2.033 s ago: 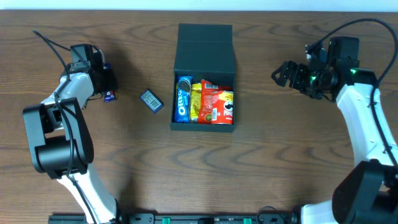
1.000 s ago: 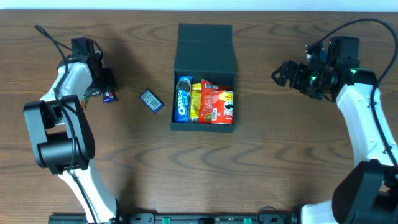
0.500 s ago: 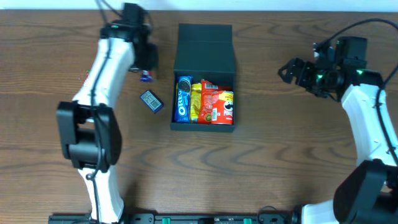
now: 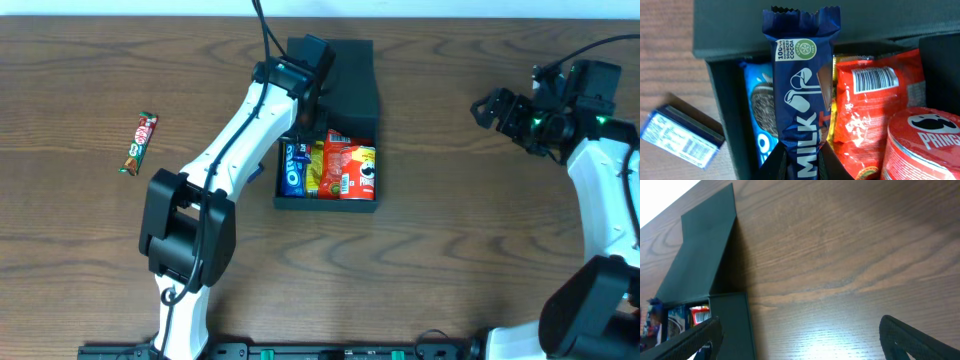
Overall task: Pack container
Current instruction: 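Carry the Dairy Milk bar into the box and release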
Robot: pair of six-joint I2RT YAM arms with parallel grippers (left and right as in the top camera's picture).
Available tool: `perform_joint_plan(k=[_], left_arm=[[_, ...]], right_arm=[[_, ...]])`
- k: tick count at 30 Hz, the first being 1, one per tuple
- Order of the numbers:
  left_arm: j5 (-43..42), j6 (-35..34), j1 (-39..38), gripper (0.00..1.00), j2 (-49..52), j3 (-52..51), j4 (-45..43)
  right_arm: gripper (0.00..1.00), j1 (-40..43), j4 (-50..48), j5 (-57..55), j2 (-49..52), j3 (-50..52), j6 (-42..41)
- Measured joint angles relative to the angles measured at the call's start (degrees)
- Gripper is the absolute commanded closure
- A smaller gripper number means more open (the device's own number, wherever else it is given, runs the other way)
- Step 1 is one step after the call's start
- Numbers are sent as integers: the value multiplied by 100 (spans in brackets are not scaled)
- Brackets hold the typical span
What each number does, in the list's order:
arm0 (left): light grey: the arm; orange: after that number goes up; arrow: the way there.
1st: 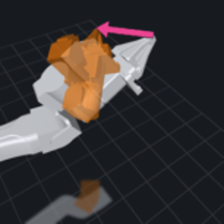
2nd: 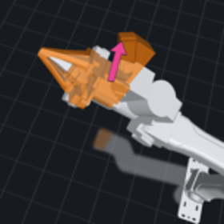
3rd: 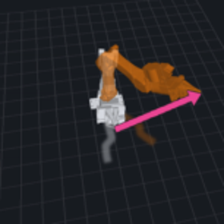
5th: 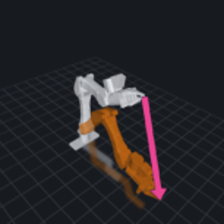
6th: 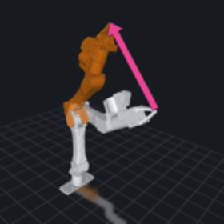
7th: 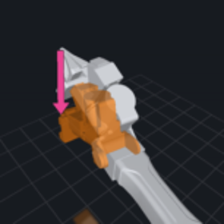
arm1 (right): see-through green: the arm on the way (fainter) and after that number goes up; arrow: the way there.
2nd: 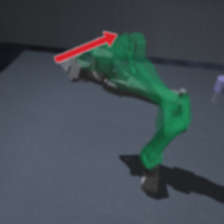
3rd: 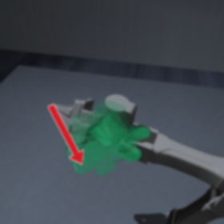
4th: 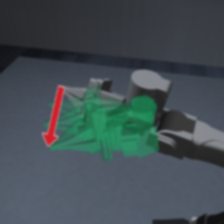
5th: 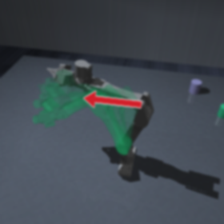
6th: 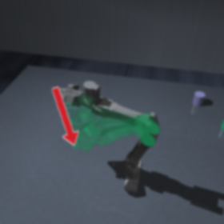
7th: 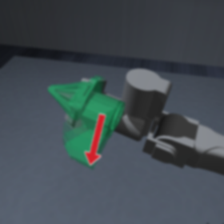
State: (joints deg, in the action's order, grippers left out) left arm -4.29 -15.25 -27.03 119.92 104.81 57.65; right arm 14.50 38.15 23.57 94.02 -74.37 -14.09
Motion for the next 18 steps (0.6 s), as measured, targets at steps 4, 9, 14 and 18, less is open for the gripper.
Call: perform_joint_plan(k=[4, 9, 14, 18], left_arm=[[-2, -409, -66, 92, 0, 0, 181], [-98, -608, -144, 88, 0, 0, 223], [-151, -654, -208, 64, 0, 0, 223], [-155, -693, -219, 41, 0, 0, 227]], right_arm=[[1, 0, -72, 0, 0, 0, 0], [1, 0, -116, 0, 0, 0, 0], [1, 0, -118, 0, 0, 0, 0], [1, 0, -116, 0, 0, 0, 0]])
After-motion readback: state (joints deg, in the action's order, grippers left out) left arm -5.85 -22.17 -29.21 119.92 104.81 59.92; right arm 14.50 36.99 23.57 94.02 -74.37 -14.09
